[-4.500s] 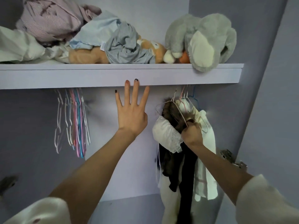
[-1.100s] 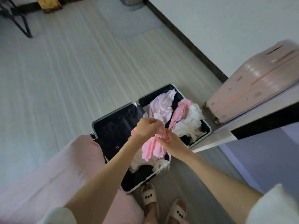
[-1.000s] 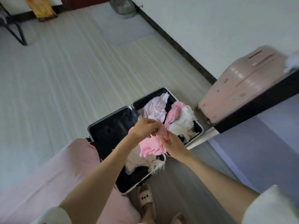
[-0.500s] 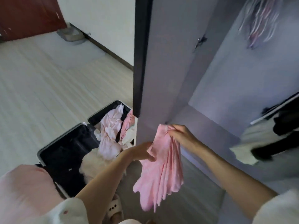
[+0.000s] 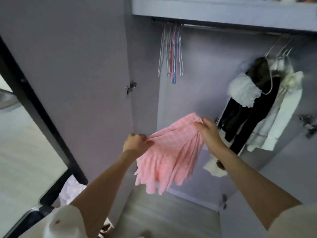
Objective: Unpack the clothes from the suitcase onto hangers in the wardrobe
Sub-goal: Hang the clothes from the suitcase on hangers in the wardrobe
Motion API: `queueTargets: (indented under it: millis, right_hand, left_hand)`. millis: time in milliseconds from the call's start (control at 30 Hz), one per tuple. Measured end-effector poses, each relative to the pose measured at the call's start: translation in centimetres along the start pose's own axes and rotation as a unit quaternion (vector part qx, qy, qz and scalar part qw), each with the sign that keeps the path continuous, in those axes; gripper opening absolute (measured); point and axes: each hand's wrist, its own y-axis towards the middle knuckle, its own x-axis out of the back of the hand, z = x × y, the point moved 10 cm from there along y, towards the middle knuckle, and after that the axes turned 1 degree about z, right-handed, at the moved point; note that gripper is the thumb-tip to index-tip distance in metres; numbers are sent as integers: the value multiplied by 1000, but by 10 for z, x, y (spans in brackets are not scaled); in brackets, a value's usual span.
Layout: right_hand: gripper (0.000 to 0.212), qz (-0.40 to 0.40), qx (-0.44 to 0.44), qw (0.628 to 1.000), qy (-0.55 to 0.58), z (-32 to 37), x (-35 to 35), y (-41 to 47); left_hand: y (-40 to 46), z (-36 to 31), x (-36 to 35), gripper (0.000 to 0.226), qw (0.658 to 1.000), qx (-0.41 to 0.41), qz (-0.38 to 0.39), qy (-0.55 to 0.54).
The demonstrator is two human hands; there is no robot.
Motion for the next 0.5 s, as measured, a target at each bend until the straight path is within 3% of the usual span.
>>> queueTargets:
  millis: [100, 200, 267, 433, 500]
  right_hand:
    - [24, -64, 25, 997, -40, 12, 22, 34]
    - [32, -114, 34, 991, -57, 28, 32, 77]
    - [19, -125, 28, 989, -78, 37, 32, 105]
    - [26, -4, -56, 988, -145, 16, -4, 171]
    - [29, 20, -83, 985, -153, 7, -13, 183]
  left_hand:
    - [37, -33, 46, 35, 995, -39, -65, 71]
    - [81, -61, 85, 29, 994, -71, -83, 6]
    - [115, -73, 95, 38, 992, -92, -54, -63]
    - [180, -89, 89, 48, 962, -111, 64, -241]
    - [187, -92, 88, 41, 951, -105, 86, -277]
